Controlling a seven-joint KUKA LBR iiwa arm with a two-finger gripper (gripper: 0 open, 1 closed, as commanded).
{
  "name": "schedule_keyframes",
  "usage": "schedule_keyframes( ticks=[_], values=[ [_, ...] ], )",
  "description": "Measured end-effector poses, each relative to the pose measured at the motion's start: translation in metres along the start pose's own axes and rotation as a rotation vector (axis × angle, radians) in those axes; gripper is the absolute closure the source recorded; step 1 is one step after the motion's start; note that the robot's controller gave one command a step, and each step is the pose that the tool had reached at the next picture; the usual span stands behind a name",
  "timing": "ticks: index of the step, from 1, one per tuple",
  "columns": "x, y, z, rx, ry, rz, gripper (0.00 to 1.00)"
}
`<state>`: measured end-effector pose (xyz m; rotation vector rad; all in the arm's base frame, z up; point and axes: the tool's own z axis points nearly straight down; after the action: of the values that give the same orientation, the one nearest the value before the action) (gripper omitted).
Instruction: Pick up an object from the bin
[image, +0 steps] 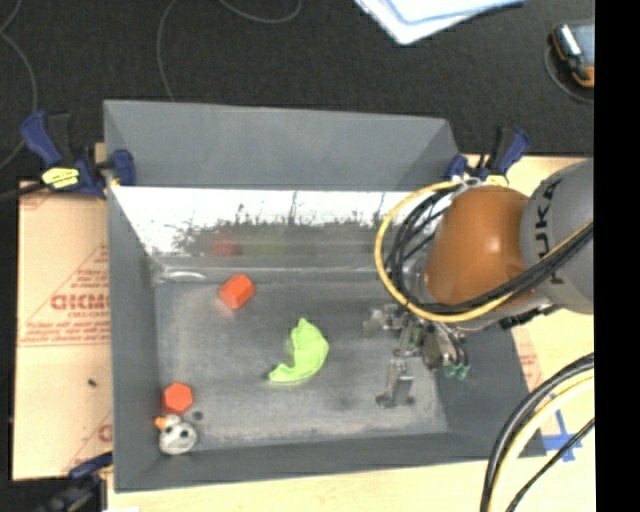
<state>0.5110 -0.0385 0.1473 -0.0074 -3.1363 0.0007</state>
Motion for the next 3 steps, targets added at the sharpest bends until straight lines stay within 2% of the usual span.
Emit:
schedule_keyframes(
  ticks=[1,2,3],
  values=[
    [-0.002,0.0,-0.004,0.001,-0.009,-0.002,0.0],
    [-0.053,0.079,0.078,-0.002,-0.005,-0.217,0.0],
    [-0.036,0.07,0.02,0.003,-0.014,-0.251,0.0]
  ],
)
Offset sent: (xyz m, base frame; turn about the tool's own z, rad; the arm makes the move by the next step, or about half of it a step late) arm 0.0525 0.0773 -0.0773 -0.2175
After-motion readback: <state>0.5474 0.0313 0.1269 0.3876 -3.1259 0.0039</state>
